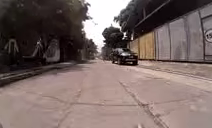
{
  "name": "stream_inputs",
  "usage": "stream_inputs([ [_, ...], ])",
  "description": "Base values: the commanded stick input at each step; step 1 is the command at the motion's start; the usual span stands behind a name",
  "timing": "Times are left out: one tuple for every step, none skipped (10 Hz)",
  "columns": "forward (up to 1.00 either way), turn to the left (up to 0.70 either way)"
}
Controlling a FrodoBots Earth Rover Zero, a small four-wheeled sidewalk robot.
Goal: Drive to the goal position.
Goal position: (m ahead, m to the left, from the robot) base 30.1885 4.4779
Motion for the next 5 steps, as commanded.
stream_inputs([
  [1.0, 0.03],
  [1.0, 0.03],
  [1.0, 0.03],
  [1.0, 0.03],
  [1.0, 0.03],
])
